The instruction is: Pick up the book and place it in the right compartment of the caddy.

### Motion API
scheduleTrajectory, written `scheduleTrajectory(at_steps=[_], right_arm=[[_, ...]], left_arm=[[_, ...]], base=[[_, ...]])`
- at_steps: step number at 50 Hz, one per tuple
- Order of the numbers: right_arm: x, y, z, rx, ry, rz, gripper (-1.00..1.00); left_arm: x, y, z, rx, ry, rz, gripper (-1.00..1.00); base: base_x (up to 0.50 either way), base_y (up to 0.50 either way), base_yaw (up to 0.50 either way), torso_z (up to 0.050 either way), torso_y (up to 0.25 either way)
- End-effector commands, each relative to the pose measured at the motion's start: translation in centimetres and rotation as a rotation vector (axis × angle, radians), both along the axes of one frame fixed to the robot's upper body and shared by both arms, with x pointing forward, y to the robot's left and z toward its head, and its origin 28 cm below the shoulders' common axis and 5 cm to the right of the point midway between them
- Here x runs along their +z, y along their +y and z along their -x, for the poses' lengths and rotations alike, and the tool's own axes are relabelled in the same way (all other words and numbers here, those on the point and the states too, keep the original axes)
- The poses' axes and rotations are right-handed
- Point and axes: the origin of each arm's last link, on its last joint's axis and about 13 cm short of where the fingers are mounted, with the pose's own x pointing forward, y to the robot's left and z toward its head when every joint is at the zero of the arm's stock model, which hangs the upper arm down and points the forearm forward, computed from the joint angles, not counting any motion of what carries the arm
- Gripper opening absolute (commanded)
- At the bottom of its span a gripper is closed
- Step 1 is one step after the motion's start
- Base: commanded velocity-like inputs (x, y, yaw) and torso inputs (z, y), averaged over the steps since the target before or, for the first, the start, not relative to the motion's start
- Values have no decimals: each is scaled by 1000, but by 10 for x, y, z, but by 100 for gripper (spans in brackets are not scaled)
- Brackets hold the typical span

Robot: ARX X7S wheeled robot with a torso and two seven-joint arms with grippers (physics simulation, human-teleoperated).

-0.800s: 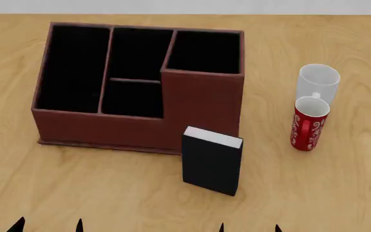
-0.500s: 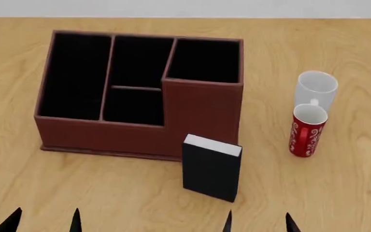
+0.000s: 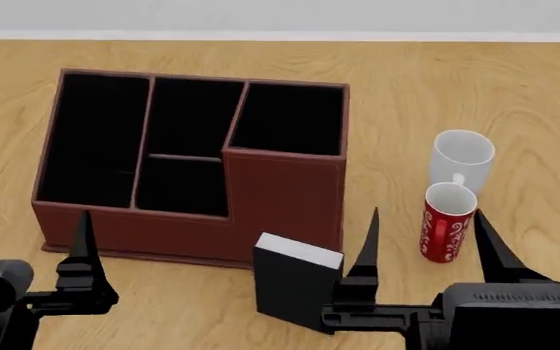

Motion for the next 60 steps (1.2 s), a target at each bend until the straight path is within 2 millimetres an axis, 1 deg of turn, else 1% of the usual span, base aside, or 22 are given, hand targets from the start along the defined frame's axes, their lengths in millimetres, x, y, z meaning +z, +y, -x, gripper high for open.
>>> scheduleTrajectory(at_steps=[1,3,4,6,11,17,24,28,30,31,32,33,36,51,60], right_arm=[[10,-2,0,48,-28,11,100],[11,-2,1,52,-33,12,100],[12,-1,2,65,-35,16,100],[13,0,3,68,-33,24,100],[12,1,1,70,-32,27,100],[9,1,-1,74,-26,25,100],[8,3,-2,65,-17,40,100],[9,5,-2,70,-13,55,100],[9,6,-2,109,-22,15,100],[8,6,-3,114,-14,22,100],[6,8,-6,113,15,76,100],[5,9,-6,96,-4,130,100],[5,11,-5,80,0,137,100],[8,10,-3,111,-30,86,100],[10,13,-2,129,-39,100,100]], left_arm=[[13,0,4,-43,-61,-1,100],[14,0,4,-34,-65,-5,100],[15,3,4,-1,-65,16,100],[16,6,4,-10,-54,28,100],[11,9,2,9,-40,16,100],[13,10,3,23,-52,23,100],[14,10,5,27,-57,34,100],[15,9,6,22,-60,25,100],[15,10,6,22,-62,28,100],[15,10,6,22,-63,27,100],[15,10,6,24,-65,22,100],[15,10,6,24,-66,19,100],[15,10,6,18,-68,23,100],[17,10,7,16,-72,19,100],[20,11,7,52,-113,18,100]], base=[[371,-312,0,0,0],[371,-312,0,0,0],[367,-309,0,0,0],[371,-311,0,0,0],[382,-304,0,49,0],[396,-295,0,50,0],[400,-289,0,0,0],[494,-41,0,0,0],[500,16,0,0,0],[0,0,0,0,0],[-82,0,0,0,0],[15,0,0,0,0],[0,96,0,0,0],[0,0,500,0,0],[0,0,500,0,0]])
